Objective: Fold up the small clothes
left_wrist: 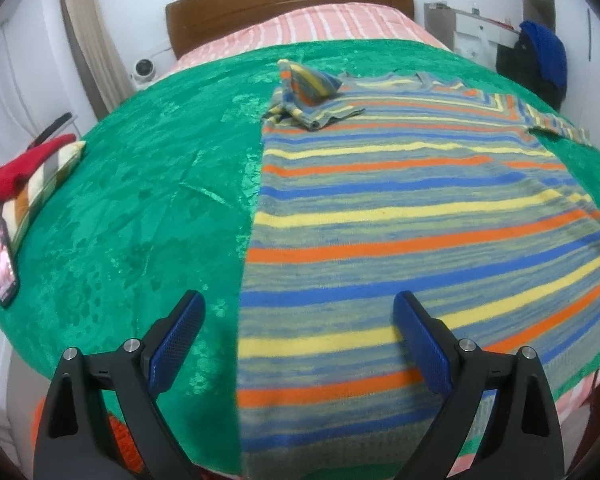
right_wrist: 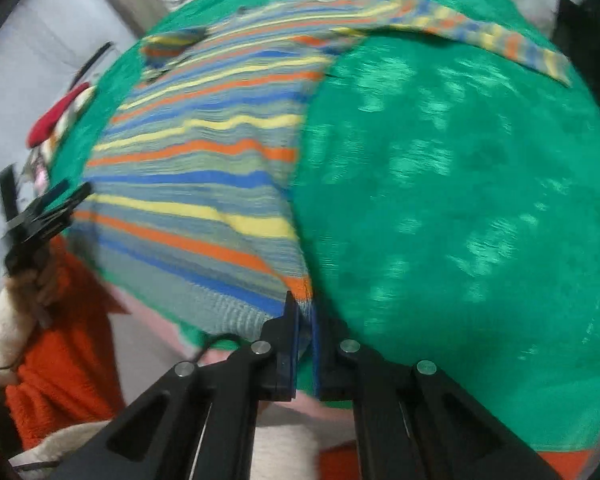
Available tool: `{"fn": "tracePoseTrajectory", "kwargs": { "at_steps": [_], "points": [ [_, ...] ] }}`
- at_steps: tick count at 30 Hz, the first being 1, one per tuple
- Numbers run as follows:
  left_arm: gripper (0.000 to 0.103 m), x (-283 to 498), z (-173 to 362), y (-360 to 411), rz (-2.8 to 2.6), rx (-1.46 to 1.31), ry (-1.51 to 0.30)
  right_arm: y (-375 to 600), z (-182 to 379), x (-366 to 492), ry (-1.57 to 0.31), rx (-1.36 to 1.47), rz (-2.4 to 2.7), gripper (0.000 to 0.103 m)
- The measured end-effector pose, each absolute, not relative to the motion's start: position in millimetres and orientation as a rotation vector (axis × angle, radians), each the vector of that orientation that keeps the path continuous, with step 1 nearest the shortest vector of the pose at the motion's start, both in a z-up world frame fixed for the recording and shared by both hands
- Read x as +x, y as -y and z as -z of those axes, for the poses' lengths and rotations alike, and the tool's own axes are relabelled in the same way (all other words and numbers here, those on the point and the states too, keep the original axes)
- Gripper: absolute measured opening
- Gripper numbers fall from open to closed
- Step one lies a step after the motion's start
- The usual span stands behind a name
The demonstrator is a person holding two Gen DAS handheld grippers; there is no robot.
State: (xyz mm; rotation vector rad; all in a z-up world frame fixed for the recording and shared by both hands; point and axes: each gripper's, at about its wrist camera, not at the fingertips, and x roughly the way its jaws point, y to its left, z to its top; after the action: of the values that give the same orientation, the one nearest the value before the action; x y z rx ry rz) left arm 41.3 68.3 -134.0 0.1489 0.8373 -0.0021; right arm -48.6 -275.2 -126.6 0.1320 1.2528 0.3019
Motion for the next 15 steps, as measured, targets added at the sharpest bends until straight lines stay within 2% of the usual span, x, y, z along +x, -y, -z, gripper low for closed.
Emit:
{"fn": "tracePoseTrajectory", "kwargs": {
  "at_steps": [3, 6, 7, 8, 12, 15],
  "points": [
    [0.095, 55, 118, -71, 0.050, 0.136, -0.877, 272, 145, -47, -1.266, 0.146, -0.303, 0.006],
    [0.094, 77, 80, -84, 0.076, 0.144, -0.818, 275, 137, -54, -1.220, 0.194, -0.305, 0.032],
    [0.094, 86, 68, -85, 0.084, 0.169, -0.790, 273, 133, -56, -1.203, 0.199, -0.304, 0.047],
    [0.094, 101, 53, -83, 0.105, 0.227, -0.756, 276, 125, -61, -1.169, 0.200, -0.299, 0.054],
    [0.092, 159, 48, -46, 0.244, 0.504, -0.727, 277, 94, -77, -1.021, 0.165, -0.223, 0.059],
    [0.071, 217, 84, -18, 0.353, 0.588, -0.858, 283, 89, -83, -0.970, 0.180, -0.185, 0.060]
  ]
}}
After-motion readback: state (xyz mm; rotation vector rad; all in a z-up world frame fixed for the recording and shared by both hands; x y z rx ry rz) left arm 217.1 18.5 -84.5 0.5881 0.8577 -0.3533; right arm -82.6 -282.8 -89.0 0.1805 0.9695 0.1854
